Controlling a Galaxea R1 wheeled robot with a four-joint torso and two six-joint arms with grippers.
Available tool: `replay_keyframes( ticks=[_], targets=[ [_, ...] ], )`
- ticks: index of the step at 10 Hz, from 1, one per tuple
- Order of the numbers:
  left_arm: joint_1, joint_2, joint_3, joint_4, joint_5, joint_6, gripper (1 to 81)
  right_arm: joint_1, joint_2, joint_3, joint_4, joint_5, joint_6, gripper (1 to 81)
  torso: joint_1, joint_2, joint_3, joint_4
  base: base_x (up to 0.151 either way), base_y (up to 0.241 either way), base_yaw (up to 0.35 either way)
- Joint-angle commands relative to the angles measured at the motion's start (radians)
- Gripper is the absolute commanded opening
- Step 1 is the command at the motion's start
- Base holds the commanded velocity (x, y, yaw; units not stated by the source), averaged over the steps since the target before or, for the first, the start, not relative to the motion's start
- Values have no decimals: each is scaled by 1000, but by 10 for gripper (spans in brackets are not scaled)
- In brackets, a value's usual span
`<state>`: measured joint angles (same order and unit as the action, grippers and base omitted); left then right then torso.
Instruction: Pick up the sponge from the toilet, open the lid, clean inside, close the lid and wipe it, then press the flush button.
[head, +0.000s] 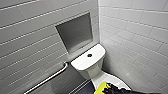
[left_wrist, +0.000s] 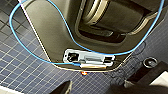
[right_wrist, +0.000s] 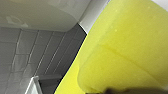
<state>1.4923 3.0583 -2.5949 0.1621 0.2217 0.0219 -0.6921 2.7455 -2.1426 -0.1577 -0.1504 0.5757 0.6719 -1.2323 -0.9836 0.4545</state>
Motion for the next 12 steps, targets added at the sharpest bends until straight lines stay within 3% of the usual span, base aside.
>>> replay_keyframes(
  ticks=[1, 3, 4, 7, 8, 10, 12],
  targets=[
    [19, -15, 1, -10, 97, 0, 811, 21, 44, -75, -46, 72, -7, 10, 0, 0, 0, 0, 0, 0, 0],
    [21, -19, 1, -10, 97, -2, 811, -53, 16, -123, -45, 132, -4, 10, 0, 0, 0, 0, 0, 0, 0],
    [21, -19, 1, -10, 97, -2, 811, -85, -31, -80, -45, 155, -2, 10, 0, 0, 0, 0, 0, 0, 0],
    [21, -5, 1, -9, 97, 0, 811, -200, -327, 256, -49, 245, -4, 10, 0, 0, 0, 0, 0, 0, 0],
    [21, -4, 1, -9, 97, 0, 811, -244, -367, 267, -49, 277, -4, 10, 0, 0, 0, 0, 0, 0, 0],
    [21, -7, 1, -7, 99, -2, 811, -333, -380, 166, -46, 387, -4, 10, 0, 0, 0, 0, 0, 0, 0],
    [19, -22, -1, -9, 99, -2, 811, -445, -375, 80, -46, 442, -1, 10, 0, 0, 0, 0, 0, 0, 0]
  ],
)
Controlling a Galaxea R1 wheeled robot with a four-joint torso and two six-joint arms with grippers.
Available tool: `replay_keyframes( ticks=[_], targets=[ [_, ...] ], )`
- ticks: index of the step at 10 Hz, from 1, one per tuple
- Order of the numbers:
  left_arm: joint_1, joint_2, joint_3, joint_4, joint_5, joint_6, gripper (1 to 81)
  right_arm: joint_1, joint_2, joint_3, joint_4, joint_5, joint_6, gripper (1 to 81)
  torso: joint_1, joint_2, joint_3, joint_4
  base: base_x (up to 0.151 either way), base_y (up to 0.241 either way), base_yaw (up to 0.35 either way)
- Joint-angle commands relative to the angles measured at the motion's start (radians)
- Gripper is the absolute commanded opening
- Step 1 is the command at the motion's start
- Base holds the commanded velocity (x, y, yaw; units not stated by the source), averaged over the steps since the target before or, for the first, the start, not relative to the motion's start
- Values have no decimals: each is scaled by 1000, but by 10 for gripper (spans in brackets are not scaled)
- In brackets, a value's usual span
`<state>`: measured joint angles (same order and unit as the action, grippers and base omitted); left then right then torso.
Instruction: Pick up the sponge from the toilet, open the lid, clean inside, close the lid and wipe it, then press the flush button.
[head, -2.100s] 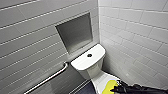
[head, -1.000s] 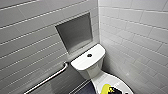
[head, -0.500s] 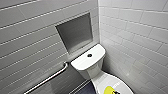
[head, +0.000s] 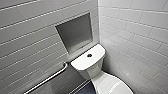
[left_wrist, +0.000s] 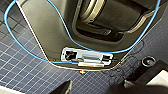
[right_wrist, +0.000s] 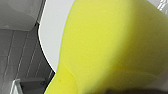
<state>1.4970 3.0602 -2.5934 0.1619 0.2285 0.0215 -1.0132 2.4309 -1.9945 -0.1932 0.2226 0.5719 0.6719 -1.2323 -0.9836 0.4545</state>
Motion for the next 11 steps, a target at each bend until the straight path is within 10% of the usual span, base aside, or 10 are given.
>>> replay_keyframes(
  ticks=[1, 7, 11],
  targets=[
    [12, -24, -2, -9, 92, -2, 811, -181, -65, -116, -11, 132, 11, 10, 0, 0, 0, 0, 0, 0, 0],
    [-10, -35, -2, -7, 83, -2, 811, -601, -208, -205, -12, 549, 183, 10, 0, 0, 0, 0, 0, 0, 0],
    [-53, -21, -2, -2, 77, -8, 811, -752, -42, -397, -139, 554, 215, 10, -64, 100, 0, 0, 0, 0, 0]
  ],
)
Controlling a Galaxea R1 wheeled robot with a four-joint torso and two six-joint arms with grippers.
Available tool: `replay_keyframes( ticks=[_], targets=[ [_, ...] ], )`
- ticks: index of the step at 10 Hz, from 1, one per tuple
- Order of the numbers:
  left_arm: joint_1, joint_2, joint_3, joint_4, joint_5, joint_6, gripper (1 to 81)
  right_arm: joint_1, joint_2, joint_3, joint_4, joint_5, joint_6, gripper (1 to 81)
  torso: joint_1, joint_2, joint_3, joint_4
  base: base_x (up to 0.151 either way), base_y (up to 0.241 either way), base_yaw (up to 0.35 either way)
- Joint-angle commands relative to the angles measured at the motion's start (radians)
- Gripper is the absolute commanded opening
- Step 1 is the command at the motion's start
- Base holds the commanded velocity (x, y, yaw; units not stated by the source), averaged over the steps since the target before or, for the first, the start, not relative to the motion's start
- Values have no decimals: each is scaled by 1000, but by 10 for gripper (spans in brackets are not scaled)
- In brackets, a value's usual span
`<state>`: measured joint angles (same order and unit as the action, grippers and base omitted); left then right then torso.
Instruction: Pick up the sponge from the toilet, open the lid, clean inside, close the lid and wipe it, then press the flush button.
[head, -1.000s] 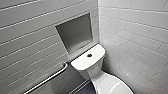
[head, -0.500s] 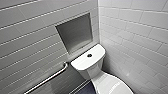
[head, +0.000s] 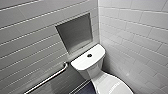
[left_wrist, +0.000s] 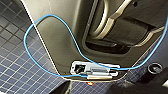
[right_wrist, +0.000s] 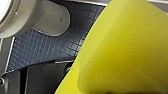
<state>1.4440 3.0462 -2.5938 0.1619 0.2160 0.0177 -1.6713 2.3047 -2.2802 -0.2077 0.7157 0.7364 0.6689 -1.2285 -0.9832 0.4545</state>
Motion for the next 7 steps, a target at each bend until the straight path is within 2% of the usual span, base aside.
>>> replay_keyframes(
  ticks=[1, 4, 5, 6, 7],
  targets=[
    [-12, -7, -3, -2, 88, -5, 811, -124, 125, -142, -162, 67, 51, 10, -63, 99, 0, 0, 0, 0, 0],
    [-37, 10, -3, 2, 88, -2, 811, -167, 299, -319, -216, 41, 49, 10, -116, 181, 0, 0, 0, 0, 0],
    [-38, 13, -3, 2, 88, -1, 811, -177, 342, -384, -223, 51, 51, 10, -141, 219, 0, -37, 0, 0, 0],
    [-38, 13, -3, 2, 88, 1, 811, -180, 365, -412, -248, 54, 51, 10, -164, 255, 0, -98, 0, 0, 0],
    [-38, 13, -5, 2, 88, 1, 811, -178, 370, -413, -260, 54, 51, 10, -184, 285, 0, -107, 0, 0, 0]
  ],
)
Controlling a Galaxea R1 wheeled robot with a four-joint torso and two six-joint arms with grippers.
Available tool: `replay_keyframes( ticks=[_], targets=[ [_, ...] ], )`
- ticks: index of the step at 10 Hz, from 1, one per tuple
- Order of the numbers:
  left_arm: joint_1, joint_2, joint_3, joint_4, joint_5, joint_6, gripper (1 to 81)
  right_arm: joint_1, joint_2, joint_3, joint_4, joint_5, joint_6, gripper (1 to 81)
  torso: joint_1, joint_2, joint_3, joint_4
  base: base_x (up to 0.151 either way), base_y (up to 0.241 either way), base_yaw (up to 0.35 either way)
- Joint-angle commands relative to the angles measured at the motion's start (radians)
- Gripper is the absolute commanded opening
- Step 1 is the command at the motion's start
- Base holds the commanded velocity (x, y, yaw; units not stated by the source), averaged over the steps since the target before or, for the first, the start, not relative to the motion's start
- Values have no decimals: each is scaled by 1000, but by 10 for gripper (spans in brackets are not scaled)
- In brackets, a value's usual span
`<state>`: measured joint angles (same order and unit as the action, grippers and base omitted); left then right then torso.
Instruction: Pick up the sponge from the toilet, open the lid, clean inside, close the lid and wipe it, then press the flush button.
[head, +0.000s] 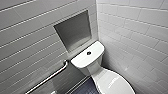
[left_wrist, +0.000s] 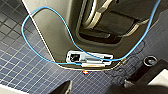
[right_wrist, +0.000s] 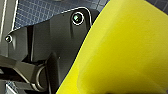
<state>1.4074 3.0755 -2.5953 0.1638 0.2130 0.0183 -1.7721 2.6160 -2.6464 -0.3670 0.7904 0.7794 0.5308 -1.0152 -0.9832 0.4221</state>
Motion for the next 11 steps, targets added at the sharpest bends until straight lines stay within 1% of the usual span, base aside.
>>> replay_keyframes(
  ticks=[1, 2, 3, 4, 6, 7, 11],
  targets=[
    [-1, -18, -5, 0, 91, 0, 811, -76, 64, -47, -104, -20, 8, 10, -63, 97, 0, -78, 0, 0, 0],
    [-1, -18, -5, 0, 91, 2, 811, -74, 72, -52, -105, -25, 8, 10, -82, 128, 0, -26, 0, 0, 0],
    [-3, -17, -5, 0, 89, 2, 811, -68, 81, -53, -110, -34, 6, 10, -106, 164, 0, -50, 0, 0, 0],
    [-9, -15, -5, 0, 89, 0, 811, -63, 98, -64, -115, -37, 5, 10, -127, 197, 89, -62, 0, 0, 0],
    [-15, -16, -5, 0, 88, 0, 811, -59, 129, -108, -118, -37, 6, 10, -167, 260, 115, -66, 0, 0, 0],
    [-18, -17, -5, 0, 89, 0, 811, -59, 144, -124, -119, -37, 6, 10, -185, 288, 142, -66, 0, 0, 0],
    [-21, -15, -15, 0, 89, 0, 811, -56, 175, -154, -135, -39, 6, 10, -275, 423, 282, -66, 0, 0, 0]
  ],
)
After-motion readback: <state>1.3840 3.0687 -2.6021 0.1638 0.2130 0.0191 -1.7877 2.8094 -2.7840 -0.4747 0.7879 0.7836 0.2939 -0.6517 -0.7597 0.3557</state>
